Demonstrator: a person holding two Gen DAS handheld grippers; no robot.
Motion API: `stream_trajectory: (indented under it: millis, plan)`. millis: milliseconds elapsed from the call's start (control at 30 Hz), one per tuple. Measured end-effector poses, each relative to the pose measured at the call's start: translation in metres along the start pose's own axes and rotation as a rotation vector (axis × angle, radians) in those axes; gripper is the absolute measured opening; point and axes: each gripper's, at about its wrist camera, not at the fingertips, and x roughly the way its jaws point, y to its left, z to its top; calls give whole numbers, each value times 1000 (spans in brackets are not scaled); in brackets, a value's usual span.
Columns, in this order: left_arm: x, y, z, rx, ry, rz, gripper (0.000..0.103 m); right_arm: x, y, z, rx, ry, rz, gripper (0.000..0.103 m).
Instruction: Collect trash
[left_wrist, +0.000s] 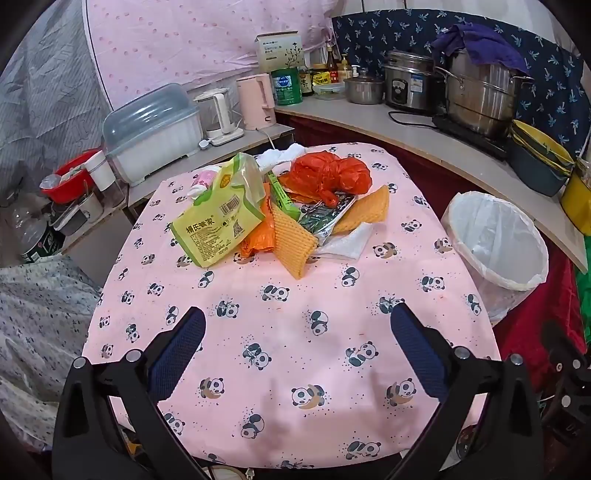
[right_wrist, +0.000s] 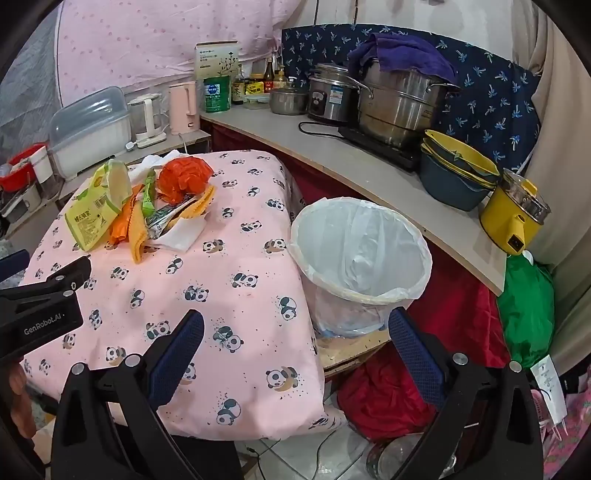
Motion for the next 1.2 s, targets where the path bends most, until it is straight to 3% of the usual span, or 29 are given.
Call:
stream_trajectory:
  millis: [1200]
  plan:
    - [-9, 12, -5, -1, -13, 15, 96, -6, 5, 4, -9, -8, -9, 96]
